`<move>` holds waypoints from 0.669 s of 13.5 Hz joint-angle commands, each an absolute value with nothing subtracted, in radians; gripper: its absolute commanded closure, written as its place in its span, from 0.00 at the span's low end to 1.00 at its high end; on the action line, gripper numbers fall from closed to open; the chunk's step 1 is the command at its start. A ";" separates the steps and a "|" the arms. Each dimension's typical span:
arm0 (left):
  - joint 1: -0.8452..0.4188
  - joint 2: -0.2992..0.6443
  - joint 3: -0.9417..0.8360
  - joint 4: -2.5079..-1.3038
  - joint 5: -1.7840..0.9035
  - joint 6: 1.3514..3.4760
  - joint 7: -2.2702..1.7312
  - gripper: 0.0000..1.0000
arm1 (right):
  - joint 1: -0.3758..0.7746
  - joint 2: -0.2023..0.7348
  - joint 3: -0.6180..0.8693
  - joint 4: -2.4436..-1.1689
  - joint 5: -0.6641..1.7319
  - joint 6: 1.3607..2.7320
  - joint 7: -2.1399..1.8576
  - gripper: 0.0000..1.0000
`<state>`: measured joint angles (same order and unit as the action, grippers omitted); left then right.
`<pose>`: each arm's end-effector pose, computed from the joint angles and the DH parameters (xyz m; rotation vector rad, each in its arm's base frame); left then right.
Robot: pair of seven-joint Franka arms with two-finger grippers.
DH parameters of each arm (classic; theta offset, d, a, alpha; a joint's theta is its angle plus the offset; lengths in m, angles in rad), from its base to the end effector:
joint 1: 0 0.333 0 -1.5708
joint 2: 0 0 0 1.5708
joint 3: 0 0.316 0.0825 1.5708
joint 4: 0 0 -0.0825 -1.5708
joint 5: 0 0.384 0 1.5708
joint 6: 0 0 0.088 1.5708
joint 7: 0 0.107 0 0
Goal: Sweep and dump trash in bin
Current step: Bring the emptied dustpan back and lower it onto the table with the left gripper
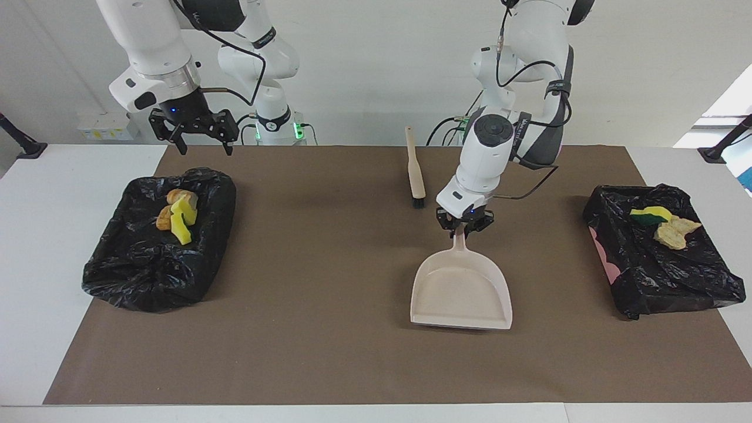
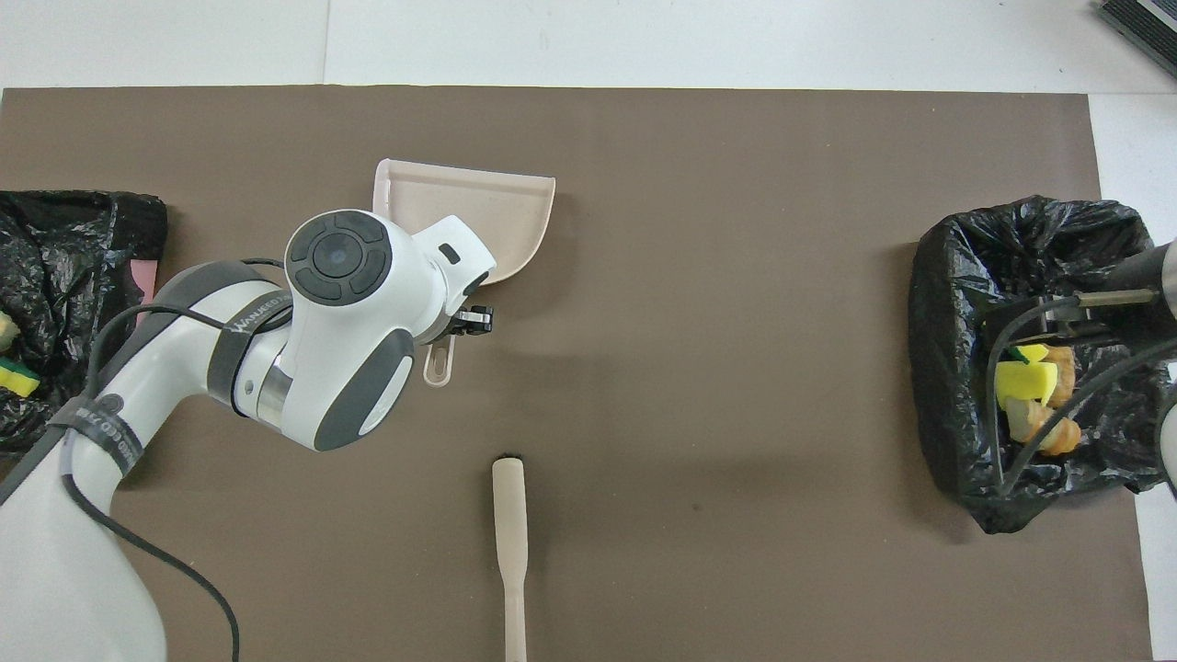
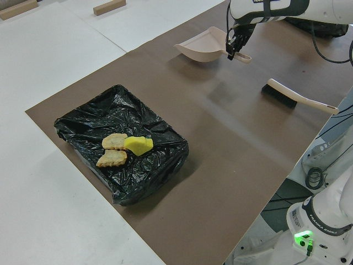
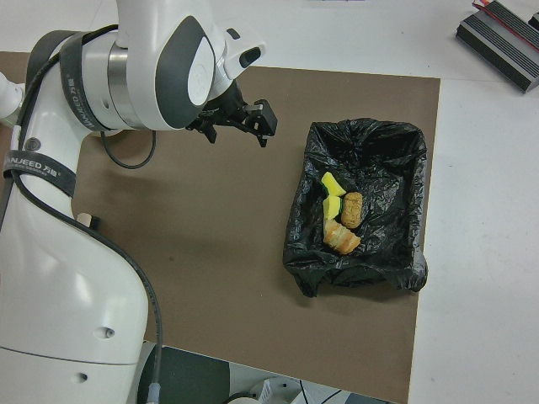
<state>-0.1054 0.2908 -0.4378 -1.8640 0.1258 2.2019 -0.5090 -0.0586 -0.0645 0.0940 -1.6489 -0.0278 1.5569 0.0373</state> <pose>0.5476 -0.3066 0.3822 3.0841 -0.1294 0.0902 0.5319 0.0175 0.6215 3.1065 -0.0034 -0.0412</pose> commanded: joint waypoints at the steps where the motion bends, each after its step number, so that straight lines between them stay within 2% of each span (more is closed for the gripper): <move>1: -0.101 0.310 -0.451 -1.856 0.123 2.230 -0.543 1.00 | -0.067 -0.083 0.095 -1.671 -0.009 1.575 0.046 0.00; 9: -0.121 0.351 -0.456 -1.864 0.124 2.229 -0.574 1.00 | -0.067 -0.083 0.095 -1.671 -0.009 1.575 0.044 0.00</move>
<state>-0.1120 0.3506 -0.4568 -1.8642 0.1258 2.2195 -0.5581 -0.0586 -0.0645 0.0940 -1.6489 -0.0278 1.5569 0.0373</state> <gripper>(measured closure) 0.687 0.000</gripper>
